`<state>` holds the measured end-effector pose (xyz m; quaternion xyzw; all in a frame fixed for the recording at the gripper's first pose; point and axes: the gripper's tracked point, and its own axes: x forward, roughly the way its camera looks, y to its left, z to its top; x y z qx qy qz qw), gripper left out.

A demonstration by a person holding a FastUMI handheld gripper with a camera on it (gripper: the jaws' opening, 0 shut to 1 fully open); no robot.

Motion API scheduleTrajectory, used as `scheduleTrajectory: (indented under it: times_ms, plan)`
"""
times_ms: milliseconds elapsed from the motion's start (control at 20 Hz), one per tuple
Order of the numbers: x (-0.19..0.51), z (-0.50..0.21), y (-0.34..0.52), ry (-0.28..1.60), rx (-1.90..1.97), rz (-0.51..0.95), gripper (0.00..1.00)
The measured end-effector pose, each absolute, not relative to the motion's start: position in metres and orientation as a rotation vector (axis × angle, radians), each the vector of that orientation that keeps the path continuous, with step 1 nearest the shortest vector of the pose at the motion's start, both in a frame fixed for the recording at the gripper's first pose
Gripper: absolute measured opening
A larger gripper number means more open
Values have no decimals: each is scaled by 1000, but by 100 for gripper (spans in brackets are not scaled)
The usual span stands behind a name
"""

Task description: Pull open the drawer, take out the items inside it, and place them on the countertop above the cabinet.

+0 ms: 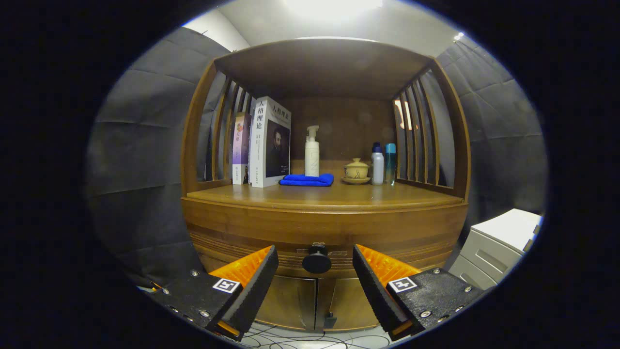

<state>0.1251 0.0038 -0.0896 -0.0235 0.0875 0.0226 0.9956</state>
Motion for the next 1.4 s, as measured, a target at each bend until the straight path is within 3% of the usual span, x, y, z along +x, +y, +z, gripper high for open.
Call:
scheduleTrajectory:
  times_ms: [400, 950, 1400]
  plan:
    - [156, -120, 7, 247, -41, 45, 92]
    - [162, -131, 10, 315, -23, 75, 38]
    - [120, -123, 11, 310, -21, 72, 36]
